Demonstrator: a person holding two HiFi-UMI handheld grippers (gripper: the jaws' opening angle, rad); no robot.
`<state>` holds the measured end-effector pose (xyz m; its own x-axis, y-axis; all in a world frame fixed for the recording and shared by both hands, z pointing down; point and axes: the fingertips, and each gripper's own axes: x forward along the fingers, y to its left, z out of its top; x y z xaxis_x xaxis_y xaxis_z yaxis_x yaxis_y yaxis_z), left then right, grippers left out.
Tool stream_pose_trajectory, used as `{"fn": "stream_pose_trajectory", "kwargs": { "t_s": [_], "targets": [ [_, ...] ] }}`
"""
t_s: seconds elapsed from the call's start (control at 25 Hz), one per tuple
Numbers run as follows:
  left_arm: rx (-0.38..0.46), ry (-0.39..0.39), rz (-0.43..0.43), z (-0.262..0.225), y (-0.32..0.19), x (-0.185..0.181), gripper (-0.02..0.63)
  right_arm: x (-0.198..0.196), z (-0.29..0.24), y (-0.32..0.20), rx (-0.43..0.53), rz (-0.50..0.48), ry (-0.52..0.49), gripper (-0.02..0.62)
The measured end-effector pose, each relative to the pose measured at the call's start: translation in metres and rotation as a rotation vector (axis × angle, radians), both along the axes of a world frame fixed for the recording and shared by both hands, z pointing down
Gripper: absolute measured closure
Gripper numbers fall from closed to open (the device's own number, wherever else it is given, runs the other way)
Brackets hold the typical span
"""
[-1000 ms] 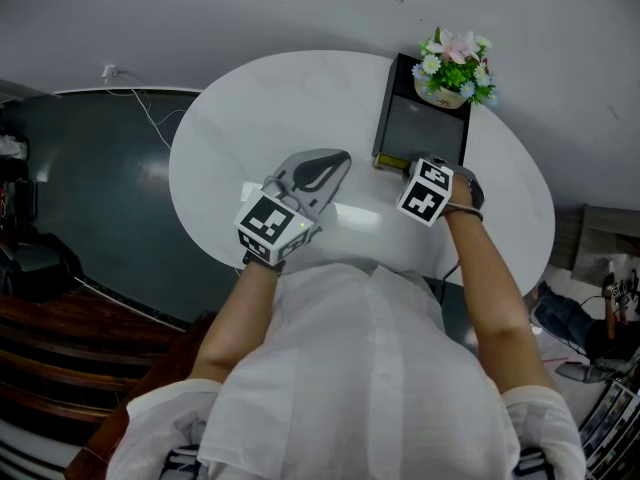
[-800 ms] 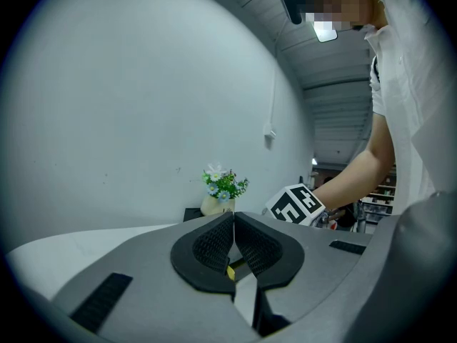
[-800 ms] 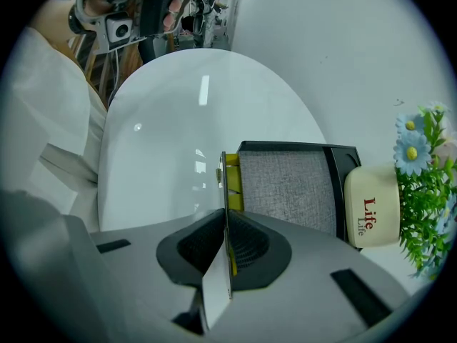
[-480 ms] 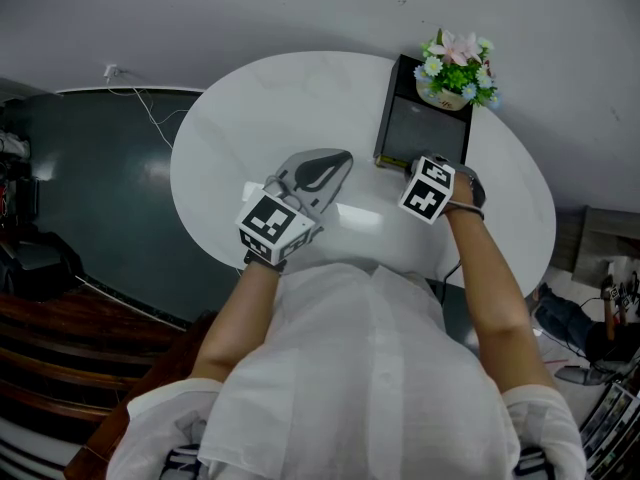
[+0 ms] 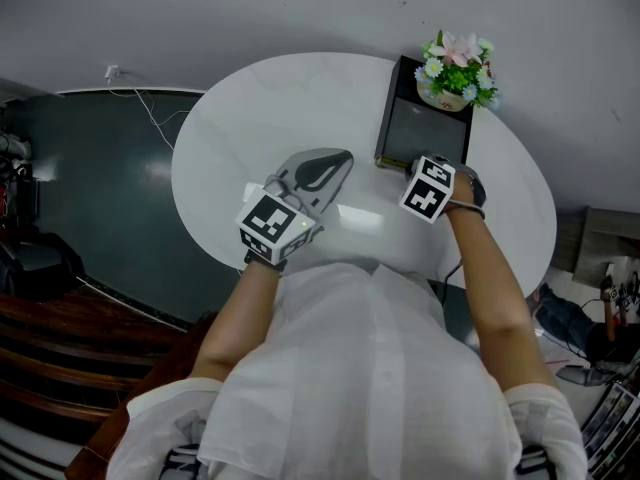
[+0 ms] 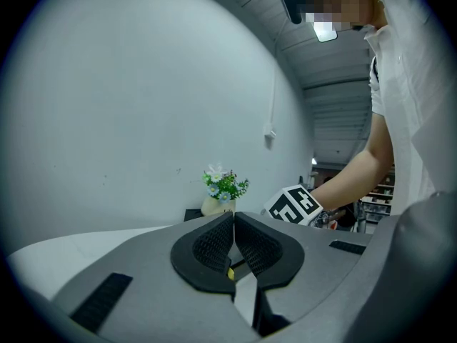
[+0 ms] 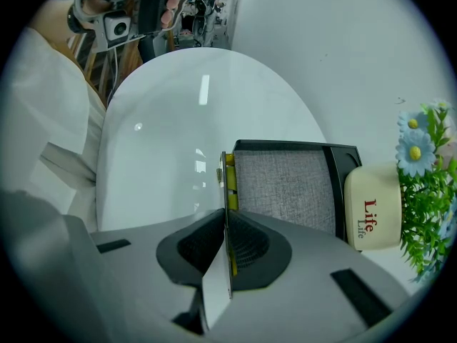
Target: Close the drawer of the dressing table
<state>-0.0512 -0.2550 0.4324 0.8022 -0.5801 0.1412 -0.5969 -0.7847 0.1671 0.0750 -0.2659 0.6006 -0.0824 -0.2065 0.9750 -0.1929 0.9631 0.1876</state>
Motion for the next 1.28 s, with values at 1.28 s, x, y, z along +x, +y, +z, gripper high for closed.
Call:
{"fn": "stream_pose_trajectory", "kwargs": {
  "t_s": [1.28],
  "targets": [
    [0.045,-0.028,-0.009,-0.014,-0.007,-0.006,0.588,0.019,-0.062,-0.005,0.164,0.5,-0.49,0.574]
  ]
}}
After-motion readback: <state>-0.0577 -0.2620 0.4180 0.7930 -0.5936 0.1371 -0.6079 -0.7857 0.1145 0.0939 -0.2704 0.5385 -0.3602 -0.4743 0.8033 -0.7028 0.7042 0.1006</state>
